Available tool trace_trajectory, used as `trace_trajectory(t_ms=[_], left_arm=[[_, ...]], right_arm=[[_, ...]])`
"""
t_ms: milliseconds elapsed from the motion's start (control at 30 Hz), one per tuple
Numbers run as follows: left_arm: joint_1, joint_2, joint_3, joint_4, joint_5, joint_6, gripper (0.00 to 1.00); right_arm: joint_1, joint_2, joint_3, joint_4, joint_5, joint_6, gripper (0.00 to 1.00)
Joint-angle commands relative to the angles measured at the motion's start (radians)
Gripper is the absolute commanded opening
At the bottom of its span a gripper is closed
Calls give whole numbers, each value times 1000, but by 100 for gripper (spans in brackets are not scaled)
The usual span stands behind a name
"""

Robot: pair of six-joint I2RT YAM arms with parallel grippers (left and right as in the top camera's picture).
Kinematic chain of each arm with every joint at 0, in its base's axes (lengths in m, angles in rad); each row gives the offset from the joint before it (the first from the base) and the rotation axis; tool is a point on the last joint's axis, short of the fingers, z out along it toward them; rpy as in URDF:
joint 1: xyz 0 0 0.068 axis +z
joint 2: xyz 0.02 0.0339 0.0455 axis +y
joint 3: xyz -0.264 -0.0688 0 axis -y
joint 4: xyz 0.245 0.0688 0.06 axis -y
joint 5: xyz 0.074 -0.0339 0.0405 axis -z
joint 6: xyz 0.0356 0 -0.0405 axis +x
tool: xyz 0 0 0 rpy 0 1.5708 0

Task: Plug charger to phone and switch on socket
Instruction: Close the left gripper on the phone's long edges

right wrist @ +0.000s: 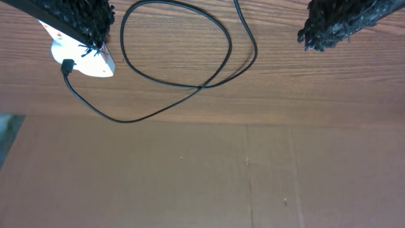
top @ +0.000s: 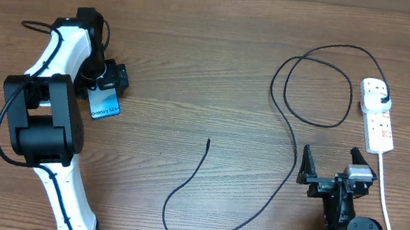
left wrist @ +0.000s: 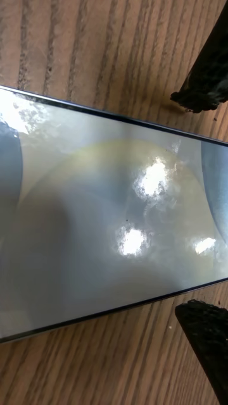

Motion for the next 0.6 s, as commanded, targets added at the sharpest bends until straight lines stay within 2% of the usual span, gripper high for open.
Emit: trace_trajectory(t_ms=[0, 400, 567], left_arm=[[12, 0, -6, 3, -5, 12, 100], [32, 0, -6, 8, 3, 8, 100], [30, 0, -6, 13, 52, 29, 100]], right_arm=[[5, -10, -11, 6, 2, 2, 100], [5, -10, -11, 6, 2, 2, 100], [5, -10, -11, 6, 2, 2, 100]])
